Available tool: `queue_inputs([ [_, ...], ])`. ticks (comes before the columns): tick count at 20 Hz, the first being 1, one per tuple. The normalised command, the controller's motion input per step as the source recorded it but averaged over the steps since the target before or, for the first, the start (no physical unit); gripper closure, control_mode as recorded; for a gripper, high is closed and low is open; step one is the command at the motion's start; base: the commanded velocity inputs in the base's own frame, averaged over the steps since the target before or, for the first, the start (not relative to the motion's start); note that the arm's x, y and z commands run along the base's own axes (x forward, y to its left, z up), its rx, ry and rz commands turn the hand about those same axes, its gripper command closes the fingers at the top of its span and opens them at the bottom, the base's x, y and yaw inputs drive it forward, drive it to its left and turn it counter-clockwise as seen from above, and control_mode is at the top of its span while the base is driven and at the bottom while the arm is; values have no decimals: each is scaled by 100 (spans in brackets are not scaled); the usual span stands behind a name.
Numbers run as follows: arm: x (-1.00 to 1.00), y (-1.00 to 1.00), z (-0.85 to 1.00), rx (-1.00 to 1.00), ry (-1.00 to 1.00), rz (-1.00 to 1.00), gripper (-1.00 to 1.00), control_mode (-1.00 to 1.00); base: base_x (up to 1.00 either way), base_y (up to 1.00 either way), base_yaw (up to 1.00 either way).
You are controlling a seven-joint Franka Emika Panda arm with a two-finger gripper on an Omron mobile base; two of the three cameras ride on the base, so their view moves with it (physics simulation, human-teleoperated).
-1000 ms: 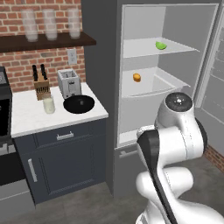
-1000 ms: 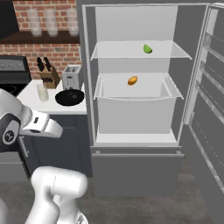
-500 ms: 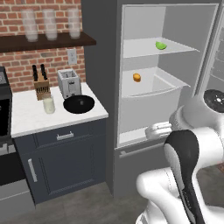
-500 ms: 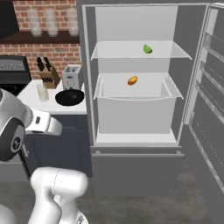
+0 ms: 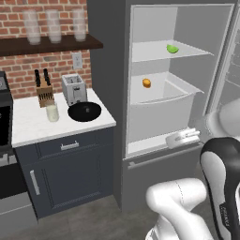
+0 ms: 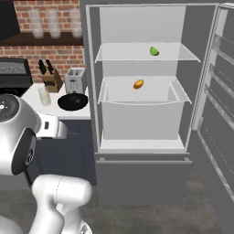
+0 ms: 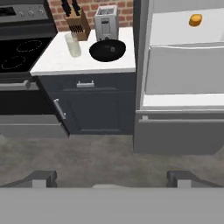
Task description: Grab a lemon wedge from the fridge and one ice cube from the ice bowl, and put them in the glass of lemonade.
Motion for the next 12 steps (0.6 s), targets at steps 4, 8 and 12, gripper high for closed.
queue_inputs([
  [4,0,0,-14,0,-3,3,-100,-100,0,0,0],
  [8,3,12,-7,0,-5,-3,-100,-100,0,0,0],
  [12,0,0,0,0,0,0,-100,100,-20,5,-13],
])
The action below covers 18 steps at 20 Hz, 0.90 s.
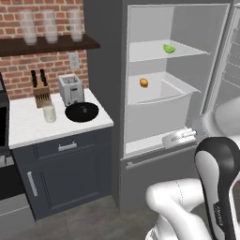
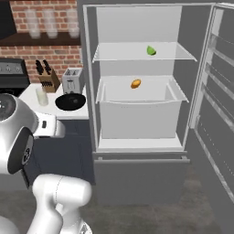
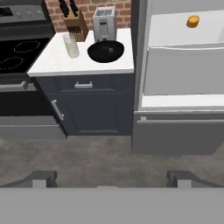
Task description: Grab a lemon wedge from the fridge and one ice cube from the ice bowl, and put them in the glass of lemonade.
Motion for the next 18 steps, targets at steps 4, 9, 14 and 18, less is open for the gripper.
queue_inputs([
  [4,0,0,0,0,0,0,-100,100,-36,-17,-25],
  [9,0,0,0,0,0,0,-100,100,-18,-33,-27],
  [14,0,0,0,0,0,0,-100,100,12,-27,-15],
  [18,0,0,0,0,0,0,-100,100,41,-31,-4],
])
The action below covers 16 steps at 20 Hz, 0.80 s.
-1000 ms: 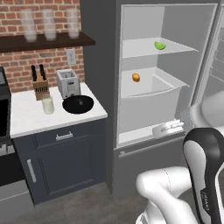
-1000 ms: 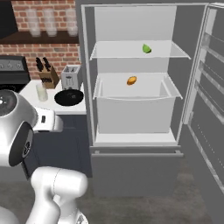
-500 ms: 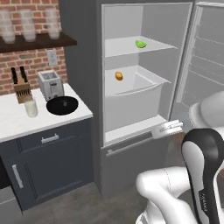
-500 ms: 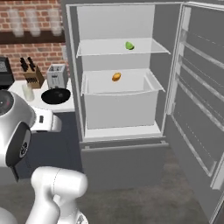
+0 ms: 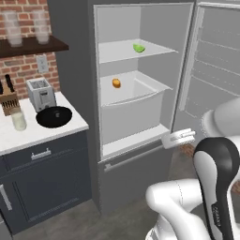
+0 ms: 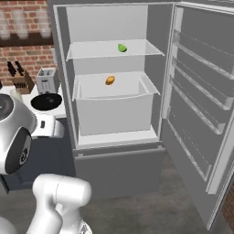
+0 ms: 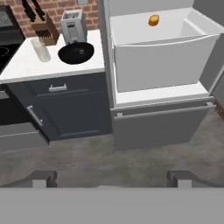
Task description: Grab a lemon wedge from the fridge and one ice cube from the ice bowl, and put them in the glass of lemonade.
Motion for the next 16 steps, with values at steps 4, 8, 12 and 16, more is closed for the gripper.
queue_inputs([
  [4,0,0,0,0,0,0,-100,100,51,-46,0],
  [8,0,0,0,0,0,0,-100,100,53,-58,2],
  [12,0,0,0,0,0,0,-100,100,50,-30,8],
  [16,0,0,0,0,0,0,-100,100,40,16,10],
])
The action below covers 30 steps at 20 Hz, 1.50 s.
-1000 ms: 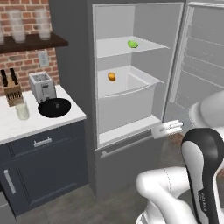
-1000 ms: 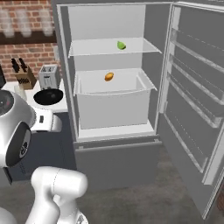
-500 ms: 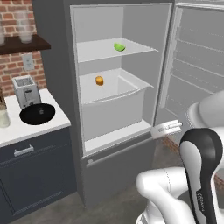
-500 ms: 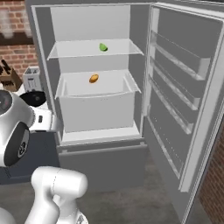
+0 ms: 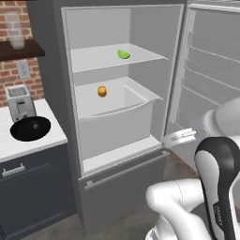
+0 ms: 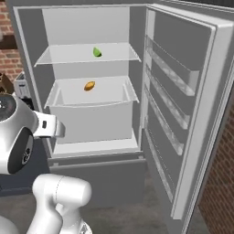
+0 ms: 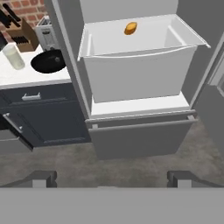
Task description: Grab a lemon wedge from the fridge and one ice cube from the ice bowl, and put them in the glass of lemonade.
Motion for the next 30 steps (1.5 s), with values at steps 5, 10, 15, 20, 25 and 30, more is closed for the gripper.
queue_inputs([
  [5,0,0,0,0,0,0,-100,100,28,33,9],
  [10,0,0,0,0,0,0,-100,100,17,-1,8],
  [15,0,0,0,0,0,0,-100,100,28,-10,10],
  [20,0,0,0,0,0,0,-100,100,49,-16,15],
  [25,0,0,0,0,0,0,-100,100,33,-36,17],
  [30,0,0,0,0,0,0,-100,100,4,-51,15],
])
